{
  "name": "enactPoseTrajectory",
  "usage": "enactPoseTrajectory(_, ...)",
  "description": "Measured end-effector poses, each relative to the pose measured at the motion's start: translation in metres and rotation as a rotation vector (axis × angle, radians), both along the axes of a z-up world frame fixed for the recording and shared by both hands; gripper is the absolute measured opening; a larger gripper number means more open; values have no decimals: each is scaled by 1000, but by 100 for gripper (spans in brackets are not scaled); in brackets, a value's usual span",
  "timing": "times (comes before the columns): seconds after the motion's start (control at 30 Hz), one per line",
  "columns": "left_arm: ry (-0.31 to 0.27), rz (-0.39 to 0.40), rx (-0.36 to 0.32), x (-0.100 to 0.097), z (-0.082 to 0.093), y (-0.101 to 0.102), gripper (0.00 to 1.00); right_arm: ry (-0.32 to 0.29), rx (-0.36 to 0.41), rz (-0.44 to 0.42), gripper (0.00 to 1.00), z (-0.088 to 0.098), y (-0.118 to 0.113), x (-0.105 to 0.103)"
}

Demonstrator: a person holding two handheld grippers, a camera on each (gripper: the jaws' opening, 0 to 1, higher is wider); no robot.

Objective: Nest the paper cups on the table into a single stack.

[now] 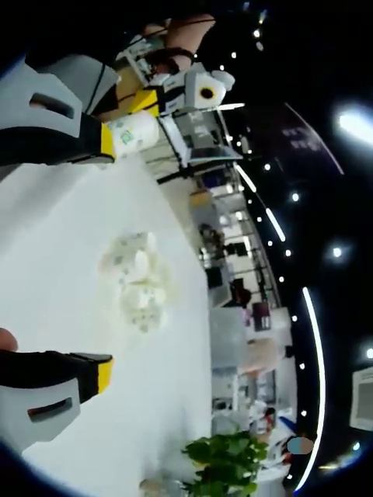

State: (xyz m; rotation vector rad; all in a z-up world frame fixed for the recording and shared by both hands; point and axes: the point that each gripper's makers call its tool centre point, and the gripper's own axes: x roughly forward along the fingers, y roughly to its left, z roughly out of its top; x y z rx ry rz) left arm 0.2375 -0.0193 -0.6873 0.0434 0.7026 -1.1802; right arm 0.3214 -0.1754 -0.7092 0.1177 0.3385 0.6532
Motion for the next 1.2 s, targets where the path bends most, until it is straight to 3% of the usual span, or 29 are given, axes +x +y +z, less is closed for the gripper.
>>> enactPoseTrajectory(0.13,-17,-31,78,4,-10,2,0,1,-3,1,100,-2,0,1)
enactPoseTrajectory(0.47,-40,-77,155,16,-26,-6,0,9,2,0,99,-7,-3,3)
enactPoseTrajectory(0.63,-73,-115,213,21,-36,-8,0,13,8,-5,98,-9,-4,3)
enactPoseTrajectory(0.83,-144,-209,330,20,-56,-8,0,19,28,-9,98,-10,-5,3)
enactPoseTrajectory(1.0,-158,-245,393,19,-68,-6,0,25,34,-12,97,-13,-6,1)
enactPoseTrajectory(1.2,-226,-321,491,22,-81,-1,0,32,37,-6,97,-16,-6,-3)
